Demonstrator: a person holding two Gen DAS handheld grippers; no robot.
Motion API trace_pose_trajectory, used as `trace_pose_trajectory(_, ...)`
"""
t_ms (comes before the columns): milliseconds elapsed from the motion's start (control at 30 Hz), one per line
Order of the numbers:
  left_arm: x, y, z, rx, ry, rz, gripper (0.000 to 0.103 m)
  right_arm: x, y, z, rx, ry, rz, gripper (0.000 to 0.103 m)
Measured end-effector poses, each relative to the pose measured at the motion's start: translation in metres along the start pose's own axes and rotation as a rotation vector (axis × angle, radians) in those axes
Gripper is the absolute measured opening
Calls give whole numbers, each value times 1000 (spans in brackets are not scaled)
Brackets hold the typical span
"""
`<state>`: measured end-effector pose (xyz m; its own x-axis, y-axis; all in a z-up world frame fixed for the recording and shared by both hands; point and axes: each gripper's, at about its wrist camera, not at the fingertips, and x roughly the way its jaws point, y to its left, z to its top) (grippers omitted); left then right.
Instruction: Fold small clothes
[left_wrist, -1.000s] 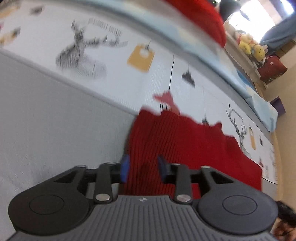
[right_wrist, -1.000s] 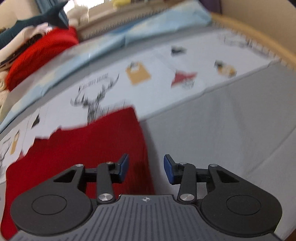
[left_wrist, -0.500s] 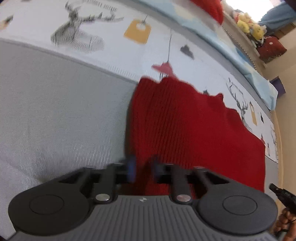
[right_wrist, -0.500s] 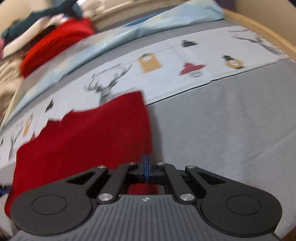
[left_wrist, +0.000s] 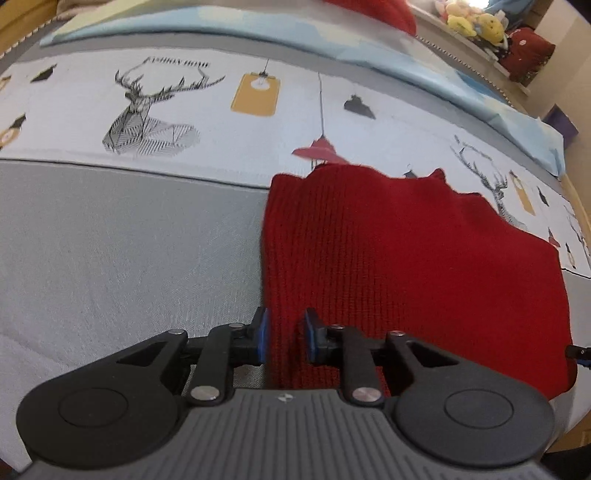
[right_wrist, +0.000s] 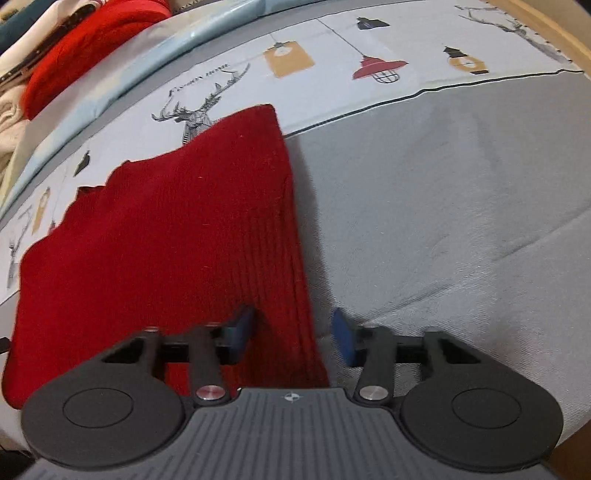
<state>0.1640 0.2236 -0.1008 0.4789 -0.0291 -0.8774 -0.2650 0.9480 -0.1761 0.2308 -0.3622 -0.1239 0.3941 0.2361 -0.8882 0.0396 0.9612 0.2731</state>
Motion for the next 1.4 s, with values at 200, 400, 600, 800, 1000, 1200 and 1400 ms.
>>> trace_pose_trajectory(200, -16, -16, -4, 87, -50, -34, 22, -21, -3, 3, -8, -106, -4, 12)
trace_pose_trajectory(400, 6, -39, -25, 294, 96, -13, 26, -10, 3, 0, -67, -53, -72, 20)
trace_pose_trajectory(600, 8, -40, -25, 335, 79, 45, 27, -13, 6, -2, -75, -74, -118, 43)
trace_pose_trajectory(800, 14, -45, -28, 354, 95, 79, 27, -9, 13, -6, -150, -69, -173, 43)
trace_pose_trajectory(1000, -6, -49, -17, 308, -23, -27, 28, -7, 21, -12, -217, -46, -173, 43)
trace_pose_trajectory(1200, 17, -62, -27, 393, 88, 11, 29, -12, 31, -14, -303, -123, -222, 43)
trace_pose_trajectory(1400, 5, -60, -20, 383, -29, 38, 33, -16, 37, -17, -337, -160, -251, 44)
